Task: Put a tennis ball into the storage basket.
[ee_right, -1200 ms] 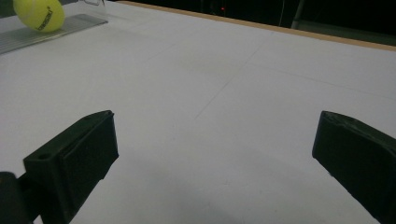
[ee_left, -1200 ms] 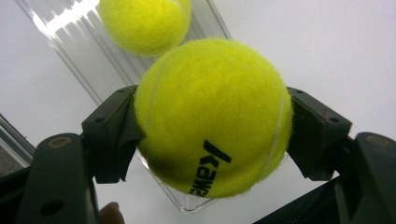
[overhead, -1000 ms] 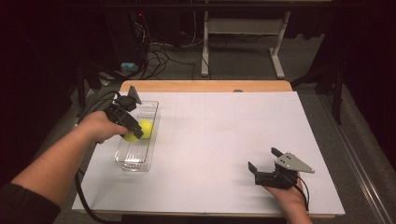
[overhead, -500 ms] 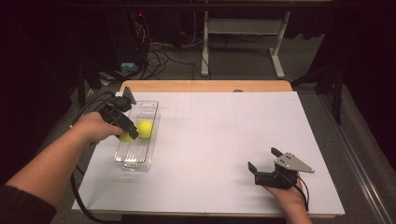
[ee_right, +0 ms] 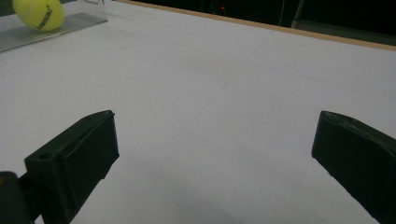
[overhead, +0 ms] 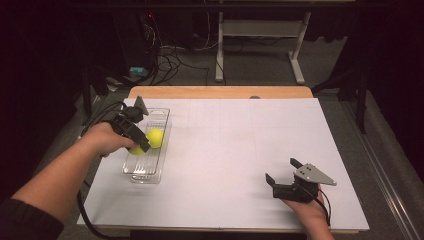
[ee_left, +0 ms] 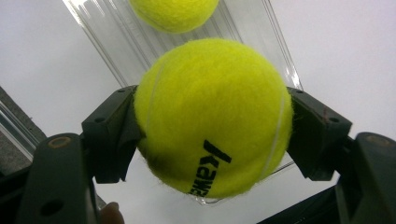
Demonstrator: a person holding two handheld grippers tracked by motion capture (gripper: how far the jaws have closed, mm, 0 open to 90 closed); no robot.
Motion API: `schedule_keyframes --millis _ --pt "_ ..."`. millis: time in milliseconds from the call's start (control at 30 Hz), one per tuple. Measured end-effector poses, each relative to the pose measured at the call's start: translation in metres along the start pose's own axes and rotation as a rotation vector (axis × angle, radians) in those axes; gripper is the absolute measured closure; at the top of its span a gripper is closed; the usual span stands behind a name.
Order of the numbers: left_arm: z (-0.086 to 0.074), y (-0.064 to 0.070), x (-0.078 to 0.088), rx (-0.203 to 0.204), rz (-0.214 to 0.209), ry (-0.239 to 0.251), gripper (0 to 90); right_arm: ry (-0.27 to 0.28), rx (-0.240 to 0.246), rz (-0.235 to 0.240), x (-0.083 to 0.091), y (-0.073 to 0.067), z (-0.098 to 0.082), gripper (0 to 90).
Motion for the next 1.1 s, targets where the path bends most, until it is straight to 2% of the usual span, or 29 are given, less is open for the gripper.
schedule_keyframes --millis 500,733,800,1100 --pt "0.001 0.003 -0.021 -0.001 -0.004 -0.033 26.9 0.001 -0.001 -0.001 0.001 0.0 0.0 0.7" --pt "0.002 0.004 -0.03 -0.001 0.001 -0.031 26.8 0.001 0.002 -0.001 0.0 0.0 0.0 0.7" --pt "0.003 0.005 -0.03 -0.01 0.005 -0.033 26.7 0.0 0.004 0.0 0.0 0.0 0.0 0.7" --pt "0.006 0.007 -0.028 -0.007 0.008 -0.022 26.7 0.001 0.0 0.0 0.0 0.0 0.0 0.8"
Point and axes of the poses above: each handheld gripper's, and its own axes: x roughly backward along the jaws, z roughly out of its top, y roughly to its right, the point moved 10 cm from there along -x, roughly forward along the jaws, and after that the axes turned 11 degrees about x, right-handed, at the moved point
